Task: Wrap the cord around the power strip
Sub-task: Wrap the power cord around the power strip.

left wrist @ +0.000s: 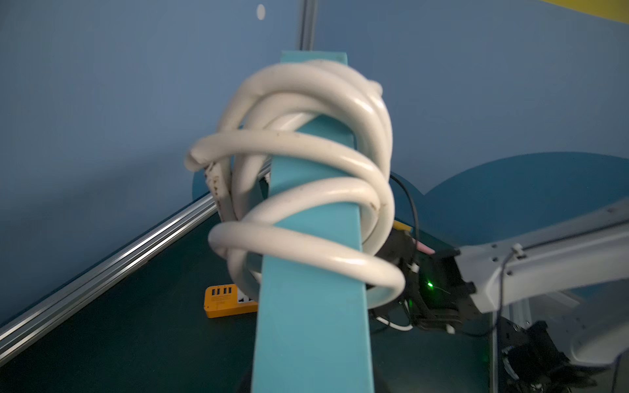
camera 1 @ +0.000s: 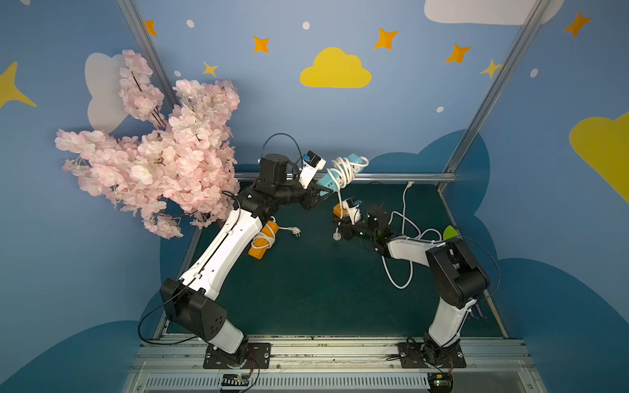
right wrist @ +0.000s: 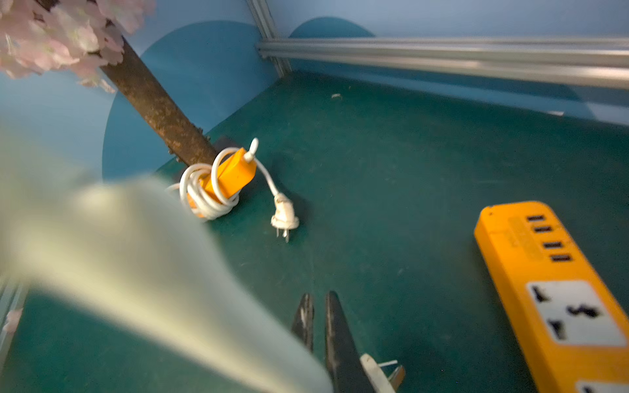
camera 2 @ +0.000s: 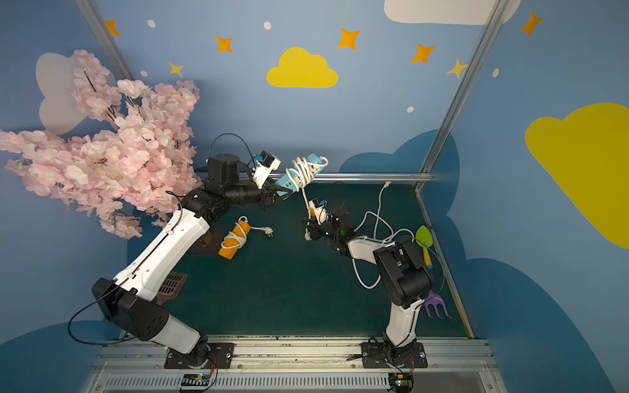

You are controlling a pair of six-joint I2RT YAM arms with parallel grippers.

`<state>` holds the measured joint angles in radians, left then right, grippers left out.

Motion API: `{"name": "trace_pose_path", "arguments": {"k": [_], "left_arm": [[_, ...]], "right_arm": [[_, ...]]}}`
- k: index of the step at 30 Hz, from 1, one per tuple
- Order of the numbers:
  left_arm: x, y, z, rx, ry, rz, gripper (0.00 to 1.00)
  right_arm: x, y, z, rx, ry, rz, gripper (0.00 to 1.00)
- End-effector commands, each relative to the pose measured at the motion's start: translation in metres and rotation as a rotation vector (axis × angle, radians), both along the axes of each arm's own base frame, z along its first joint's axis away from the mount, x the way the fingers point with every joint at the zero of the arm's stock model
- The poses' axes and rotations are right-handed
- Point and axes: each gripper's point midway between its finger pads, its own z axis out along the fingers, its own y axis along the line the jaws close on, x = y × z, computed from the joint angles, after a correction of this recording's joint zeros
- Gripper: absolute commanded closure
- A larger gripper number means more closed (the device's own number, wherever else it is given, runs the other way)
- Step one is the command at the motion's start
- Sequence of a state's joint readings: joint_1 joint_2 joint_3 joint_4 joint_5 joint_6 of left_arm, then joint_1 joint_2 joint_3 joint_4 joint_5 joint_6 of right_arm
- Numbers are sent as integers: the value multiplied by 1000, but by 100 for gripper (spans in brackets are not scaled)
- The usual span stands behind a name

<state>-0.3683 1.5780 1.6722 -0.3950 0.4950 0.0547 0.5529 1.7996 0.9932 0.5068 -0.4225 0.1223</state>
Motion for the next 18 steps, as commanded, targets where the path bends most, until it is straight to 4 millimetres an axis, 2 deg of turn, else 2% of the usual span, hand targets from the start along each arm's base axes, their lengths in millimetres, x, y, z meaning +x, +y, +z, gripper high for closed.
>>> {"name": "trace_pose_path", "arguments": {"k": [1, 3, 5, 7, 9, 11, 14, 16, 18], "left_arm": [[56, 41, 25, -19, -124, 234, 97], [79, 59, -2, 120, -115, 299, 97], [95, 77, -40, 353, -105, 337, 98], [101, 95, -73, 535, -81, 341, 98], [99, 111, -97, 629, -40, 338, 97], [87, 111, -115, 678, -15, 275, 98], [49, 79, -145, 749, 1, 78, 98], [15, 55, -164, 757, 62, -65, 97], [-14, 38, -174, 728, 121, -162, 98]], "right_arm": [[-39, 2, -5, -211, -21, 30, 100], [-61, 1, -12, -375, -64, 64, 100], [-76, -10, -12, -568, -122, 81, 100], [-78, -30, -3, -742, -147, 23, 100], [-78, -48, 11, -914, -233, 12, 100], [-73, -57, 36, -1030, -385, -20, 100], [-60, -57, 84, -1060, -552, -49, 100], [-50, -53, 116, -1042, -628, -54, 100], [-37, -52, 140, -1027, -672, -67, 100]]}}
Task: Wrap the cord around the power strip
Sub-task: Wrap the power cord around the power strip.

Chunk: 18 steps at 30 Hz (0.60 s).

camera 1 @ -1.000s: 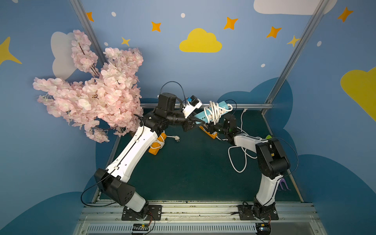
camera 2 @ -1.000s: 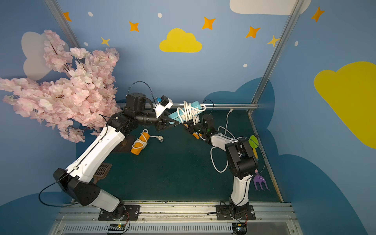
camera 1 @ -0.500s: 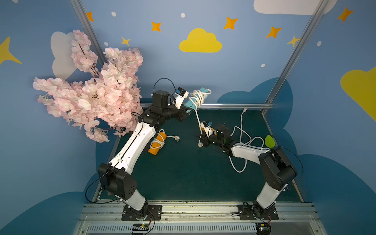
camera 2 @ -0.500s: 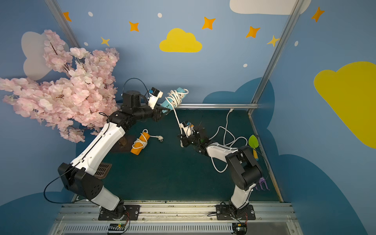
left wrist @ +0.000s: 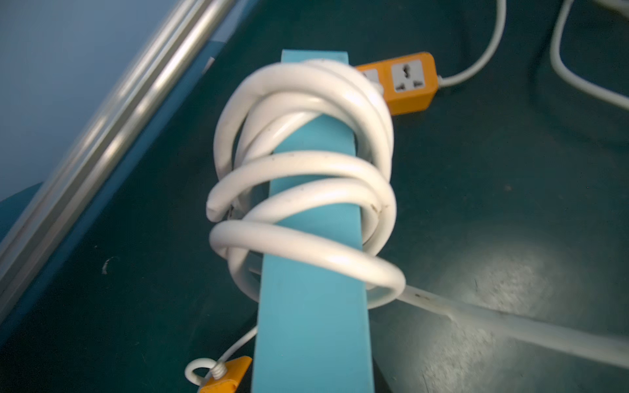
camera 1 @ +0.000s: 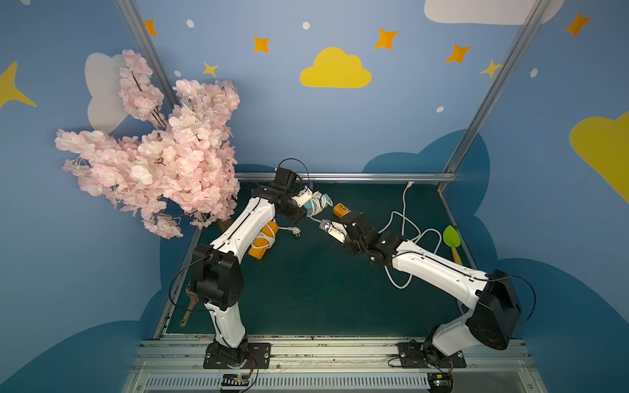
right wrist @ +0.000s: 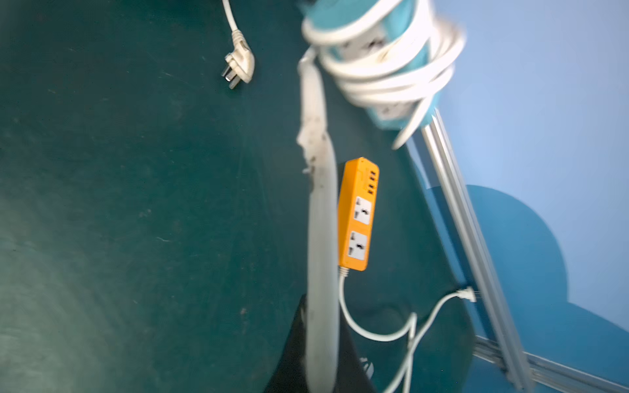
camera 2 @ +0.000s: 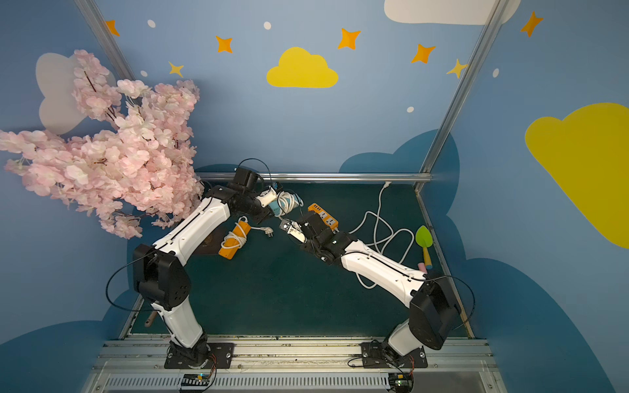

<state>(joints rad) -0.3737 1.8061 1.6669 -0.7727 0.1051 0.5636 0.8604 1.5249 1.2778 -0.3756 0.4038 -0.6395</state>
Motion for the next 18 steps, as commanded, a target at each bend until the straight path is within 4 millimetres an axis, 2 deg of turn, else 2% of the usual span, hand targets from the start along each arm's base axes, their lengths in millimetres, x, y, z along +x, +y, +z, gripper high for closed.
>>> {"name": "trace_pose_path", "arguments": {"k": [1, 6, 13, 16, 18], "left_arm": [[-50, -24, 11, -32, 53, -165, 97], [-107, -54, 25, -223, 148, -296, 98], [-193, -89, 77, -521, 261, -563, 98], [-214, -96, 100, -617, 285, -641, 98], [-217, -98, 113, -659, 261, -673, 98]], "right_arm": [[25, -14, 78, -21, -189, 6, 100], [43, -19, 93, 103, -119, 142, 100], [64, -30, 76, 189, 142, 322, 100], [54, -30, 72, 286, 325, 444, 100], [45, -27, 67, 361, 446, 504, 100]]}}
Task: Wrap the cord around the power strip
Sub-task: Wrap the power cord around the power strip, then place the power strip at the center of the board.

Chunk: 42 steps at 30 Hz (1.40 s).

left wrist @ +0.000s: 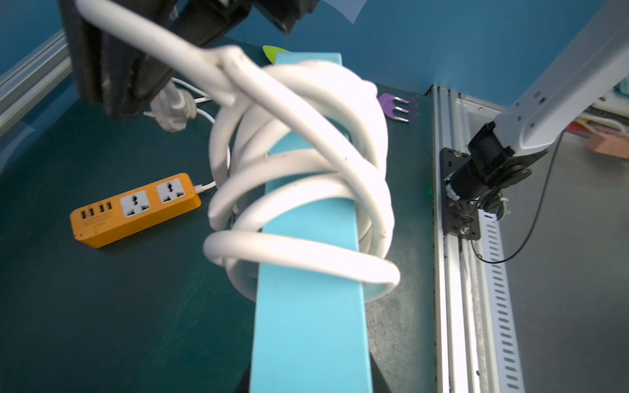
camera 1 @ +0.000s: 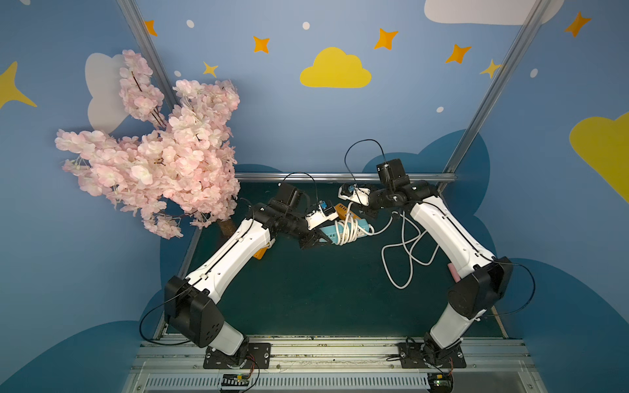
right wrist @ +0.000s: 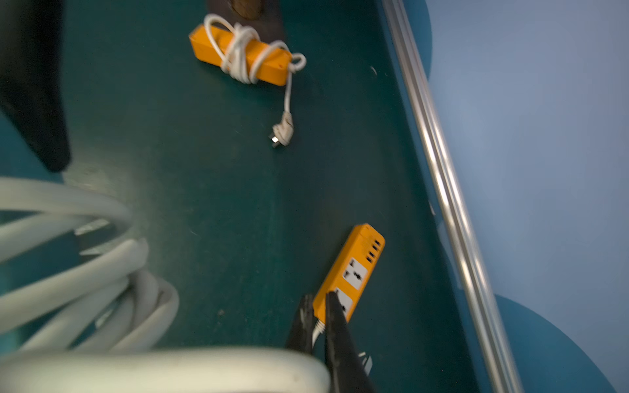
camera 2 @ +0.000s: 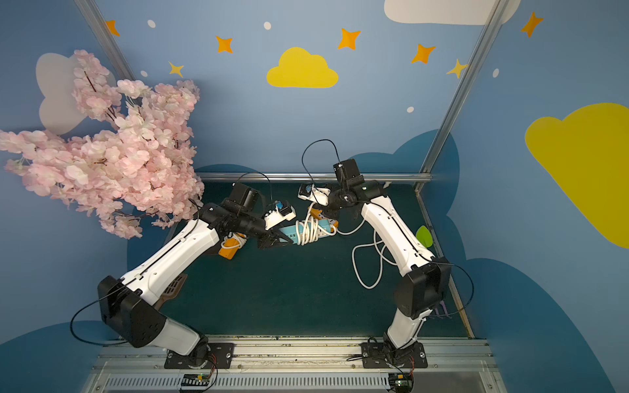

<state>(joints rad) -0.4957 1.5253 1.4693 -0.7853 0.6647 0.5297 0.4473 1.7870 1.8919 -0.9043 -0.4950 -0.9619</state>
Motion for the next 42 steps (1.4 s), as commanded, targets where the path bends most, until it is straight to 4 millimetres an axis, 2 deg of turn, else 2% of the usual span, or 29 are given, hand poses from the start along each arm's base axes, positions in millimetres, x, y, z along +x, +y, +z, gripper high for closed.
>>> {"name": "trace_pose_path", "arguments": {"k": [1, 5, 7, 12, 19, 23, 25, 29, 32, 35, 37, 39, 42], "left_arm": [[-71, -16, 48, -229, 76, -265, 98], [-56, -16, 67, -328, 35, -230, 98], [-42, -13, 72, -382, 17, -183, 97], [-5, -11, 59, -449, 5, -31, 97], [35, -6, 48, -515, -16, 174, 98], [55, 1, 35, -501, -24, 302, 97], [64, 7, 26, -495, -23, 371, 97], [84, 25, -7, -435, -7, 556, 97], [88, 32, -34, -364, 19, 624, 97], [87, 43, -67, -265, 42, 723, 97], [87, 56, -86, -208, 61, 821, 97], [82, 67, -105, -168, 91, 899, 98], [67, 67, -130, -103, 126, 946, 98]], "right_arm": [[0, -9, 2, 142, 191, 70, 99], [-22, 1, -6, 357, 449, 168, 85], [-26, 3, -8, 433, 545, 180, 80], [-26, 7, -24, 492, 665, 119, 71], [-14, 12, -42, 559, 721, -17, 69], [-14, 23, -59, 565, 809, -100, 77], [-12, 27, -68, 578, 873, -167, 79], [-11, 35, -79, 602, 1102, -309, 84], [-14, 39, -86, 597, 1202, -393, 91], [-14, 36, -92, 590, 1285, -489, 99], [-14, 35, -96, 573, 1361, -549, 100], [-12, 33, -110, 551, 1406, -653, 100], [-10, 34, -129, 507, 1459, -776, 100]]}}
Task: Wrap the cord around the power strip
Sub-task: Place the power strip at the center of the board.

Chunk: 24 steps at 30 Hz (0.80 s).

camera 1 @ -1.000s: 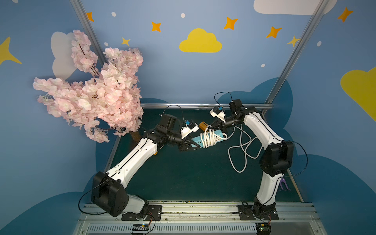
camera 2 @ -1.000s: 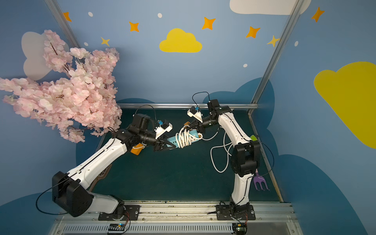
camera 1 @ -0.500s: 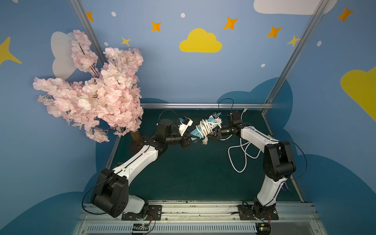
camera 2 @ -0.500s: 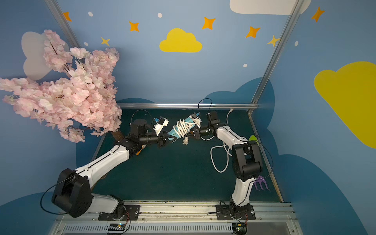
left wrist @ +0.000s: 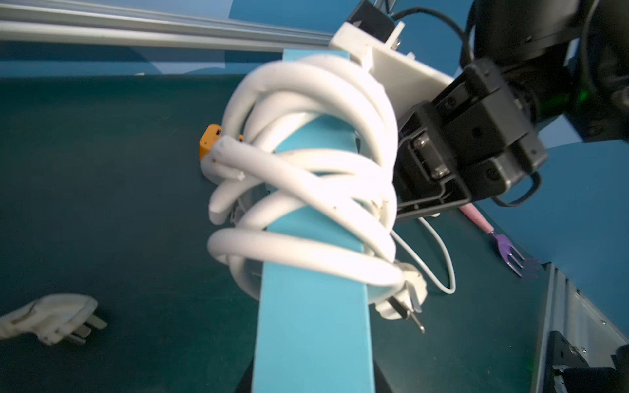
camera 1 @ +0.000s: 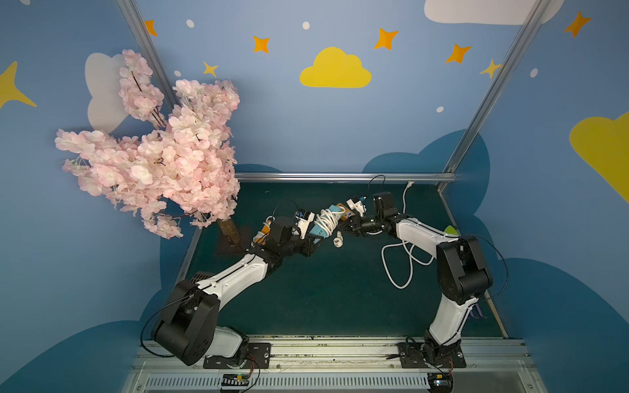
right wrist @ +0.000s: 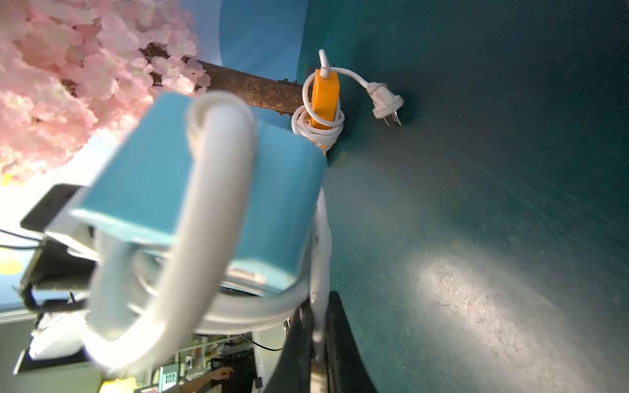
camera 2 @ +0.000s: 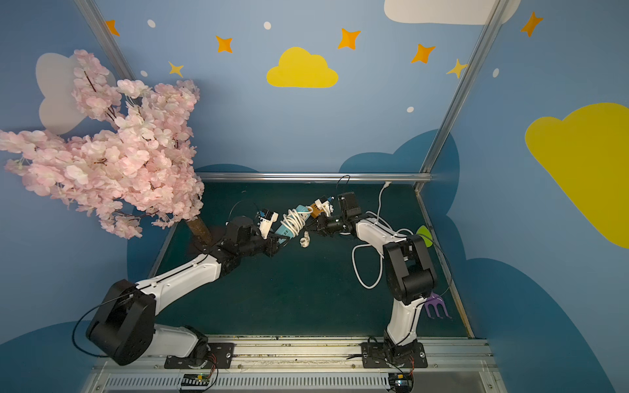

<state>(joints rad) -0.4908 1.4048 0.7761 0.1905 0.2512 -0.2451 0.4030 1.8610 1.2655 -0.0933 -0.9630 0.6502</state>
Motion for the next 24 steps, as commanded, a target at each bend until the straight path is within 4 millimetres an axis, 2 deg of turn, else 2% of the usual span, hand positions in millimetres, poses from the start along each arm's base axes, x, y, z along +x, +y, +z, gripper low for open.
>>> {"name": "trace_pose_path", "arguments": {"k": [1, 4, 8, 11, 14, 18, 21, 24], "left_arm": [[-1, 30, -34, 112, 74, 207, 98], [-12, 34, -57, 131, 145, 268, 97], [-24, 38, -85, 128, 253, 311, 97], [-32, 38, -98, 131, 317, 313, 97], [-38, 42, -104, 134, 349, 330, 97], [-42, 47, -113, 139, 419, 354, 97], [-49, 43, -120, 139, 514, 325, 98], [-56, 38, -127, 111, 556, 313, 98]], "right_arm": [[6, 1, -12, -67, 144, -87, 100], [11, 7, -35, -132, 216, -115, 100], [15, 26, -62, -184, 285, -121, 100], [12, 36, -85, -256, 307, -126, 100], [7, 40, -100, -313, 315, -132, 100], [4, 35, -112, -372, 321, -161, 100], [3, 32, -114, -391, 320, -158, 100], [1, 28, -113, -432, 307, -141, 93]]}}
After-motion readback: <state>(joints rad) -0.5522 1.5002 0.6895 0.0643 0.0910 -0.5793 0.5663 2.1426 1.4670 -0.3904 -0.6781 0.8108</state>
